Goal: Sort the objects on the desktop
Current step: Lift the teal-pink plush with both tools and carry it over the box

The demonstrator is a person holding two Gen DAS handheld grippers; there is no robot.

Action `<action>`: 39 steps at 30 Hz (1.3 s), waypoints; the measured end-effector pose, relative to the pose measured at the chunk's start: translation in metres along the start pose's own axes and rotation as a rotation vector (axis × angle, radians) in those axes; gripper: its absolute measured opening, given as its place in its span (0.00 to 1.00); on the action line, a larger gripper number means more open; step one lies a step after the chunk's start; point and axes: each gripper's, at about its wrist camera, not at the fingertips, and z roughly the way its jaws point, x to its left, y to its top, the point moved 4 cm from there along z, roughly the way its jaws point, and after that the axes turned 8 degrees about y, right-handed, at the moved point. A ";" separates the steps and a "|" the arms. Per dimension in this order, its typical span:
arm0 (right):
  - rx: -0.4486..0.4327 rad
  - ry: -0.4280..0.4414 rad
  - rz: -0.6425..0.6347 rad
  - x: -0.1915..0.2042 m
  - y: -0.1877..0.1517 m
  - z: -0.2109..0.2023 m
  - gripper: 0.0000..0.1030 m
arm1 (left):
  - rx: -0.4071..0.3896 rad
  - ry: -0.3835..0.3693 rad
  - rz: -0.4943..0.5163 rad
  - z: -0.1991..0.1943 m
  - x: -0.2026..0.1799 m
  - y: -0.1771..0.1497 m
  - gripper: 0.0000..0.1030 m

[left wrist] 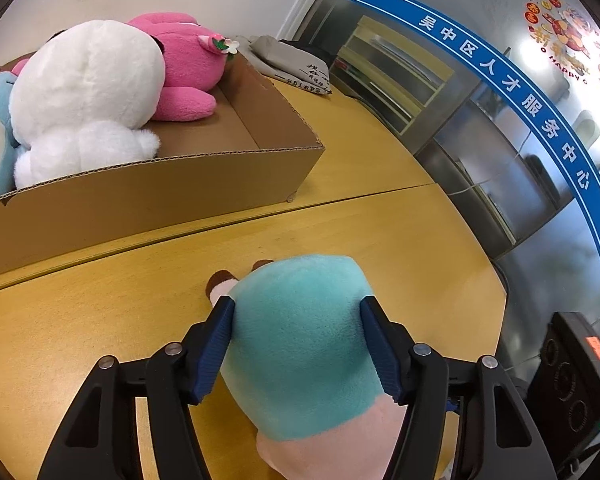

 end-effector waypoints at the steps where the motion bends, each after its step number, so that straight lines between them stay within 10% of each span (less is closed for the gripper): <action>1: 0.008 0.020 0.029 -0.004 -0.002 0.002 0.72 | -0.001 -0.004 -0.005 -0.001 0.001 -0.001 0.66; 13: -0.036 0.083 0.113 -0.004 -0.008 -0.005 0.72 | -0.021 0.014 -0.053 -0.014 0.015 -0.012 0.60; 26: -0.098 -0.081 -0.044 0.018 0.007 -0.023 0.53 | -0.081 -0.033 -0.035 -0.039 0.007 0.007 0.23; 28: -0.082 -0.074 -0.038 0.014 0.009 -0.018 0.53 | -0.071 -0.025 -0.053 -0.034 0.013 0.006 0.31; 32: -0.043 -0.048 0.002 0.001 0.009 -0.003 0.53 | -0.072 -0.008 -0.130 -0.029 0.033 0.003 0.83; 39: -0.020 -0.040 0.004 -0.001 0.000 -0.003 0.54 | -0.011 -0.096 -0.178 -0.013 0.042 -0.006 0.99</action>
